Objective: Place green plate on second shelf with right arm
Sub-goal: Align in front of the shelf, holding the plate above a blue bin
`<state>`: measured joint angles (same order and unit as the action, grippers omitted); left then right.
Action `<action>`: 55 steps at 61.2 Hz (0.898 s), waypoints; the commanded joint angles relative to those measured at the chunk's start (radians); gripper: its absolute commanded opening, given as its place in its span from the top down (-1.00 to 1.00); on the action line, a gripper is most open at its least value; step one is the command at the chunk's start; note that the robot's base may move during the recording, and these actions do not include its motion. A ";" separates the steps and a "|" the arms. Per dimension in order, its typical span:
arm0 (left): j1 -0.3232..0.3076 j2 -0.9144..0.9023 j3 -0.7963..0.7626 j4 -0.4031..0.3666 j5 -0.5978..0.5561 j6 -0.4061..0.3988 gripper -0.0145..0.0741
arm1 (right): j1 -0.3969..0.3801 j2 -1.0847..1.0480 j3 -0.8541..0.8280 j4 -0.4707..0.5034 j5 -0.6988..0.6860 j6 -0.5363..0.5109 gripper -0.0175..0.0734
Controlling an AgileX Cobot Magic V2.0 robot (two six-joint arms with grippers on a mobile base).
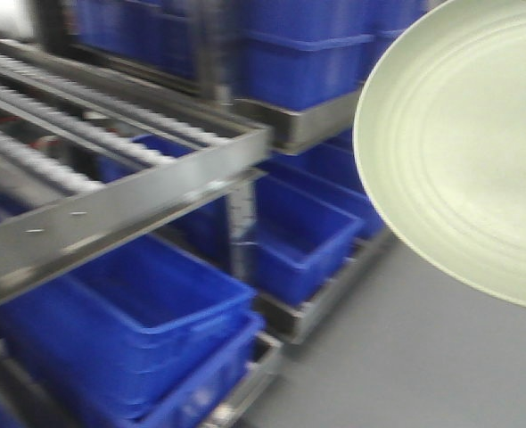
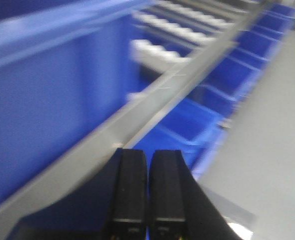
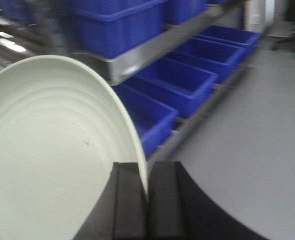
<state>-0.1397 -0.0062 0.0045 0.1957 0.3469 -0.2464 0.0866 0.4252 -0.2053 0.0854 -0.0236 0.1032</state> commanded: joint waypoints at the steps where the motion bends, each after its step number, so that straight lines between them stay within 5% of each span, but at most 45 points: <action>1: -0.007 -0.022 0.032 0.004 -0.068 0.001 0.39 | -0.006 0.000 -0.034 0.001 -0.113 0.001 0.51; 55: -0.007 -0.022 0.032 0.004 -0.068 0.001 0.39 | -0.006 0.009 -0.034 0.001 -0.113 0.001 0.51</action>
<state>-0.1397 -0.0062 0.0045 0.1957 0.3469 -0.2464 0.0866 0.4252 -0.2053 0.0854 -0.0236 0.1032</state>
